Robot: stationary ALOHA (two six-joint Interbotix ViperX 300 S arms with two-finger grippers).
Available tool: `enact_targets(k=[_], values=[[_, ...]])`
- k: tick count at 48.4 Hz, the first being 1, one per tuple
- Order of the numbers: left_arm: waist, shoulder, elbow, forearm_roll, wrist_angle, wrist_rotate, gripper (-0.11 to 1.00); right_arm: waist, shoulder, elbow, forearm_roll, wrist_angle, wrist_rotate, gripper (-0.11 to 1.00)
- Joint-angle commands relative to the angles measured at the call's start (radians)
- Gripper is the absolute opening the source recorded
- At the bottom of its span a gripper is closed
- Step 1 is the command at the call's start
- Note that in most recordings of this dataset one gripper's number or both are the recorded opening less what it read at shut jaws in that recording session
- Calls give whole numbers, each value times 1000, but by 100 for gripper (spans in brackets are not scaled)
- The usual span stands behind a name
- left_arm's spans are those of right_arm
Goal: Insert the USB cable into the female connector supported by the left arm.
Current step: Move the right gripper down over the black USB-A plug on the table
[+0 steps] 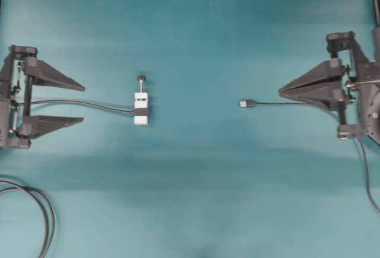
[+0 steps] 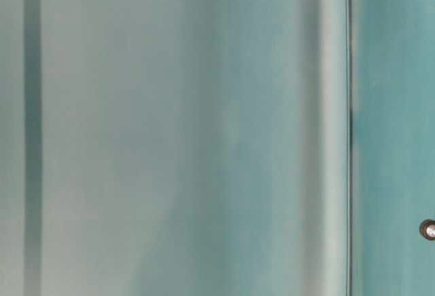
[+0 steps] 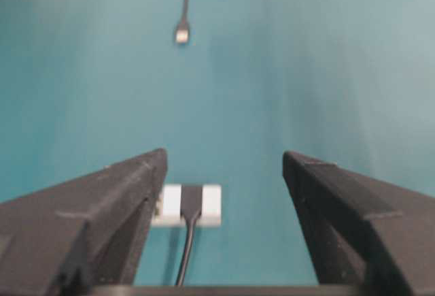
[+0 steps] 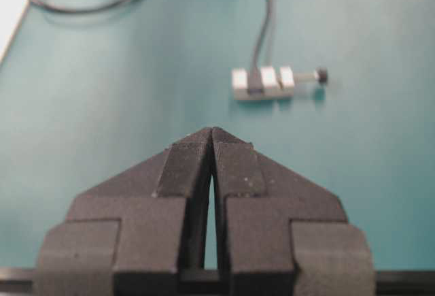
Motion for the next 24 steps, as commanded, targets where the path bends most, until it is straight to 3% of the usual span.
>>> enact_targets(k=[1, 7, 14, 24], values=[[12, 25, -3, 2, -11, 11, 84, -15, 43, -14, -2, 5, 2, 0], [41, 40, 25, 3, -61, 38, 91, -31, 127, -11, -2, 23, 2, 0], [84, 43, 81, 2, -186, 61, 92, -66, 224, -2, -3, 63, 2, 0], [98, 69, 120, 3, -209, 77, 93, -84, 330, -2, -2, 84, 2, 1]])
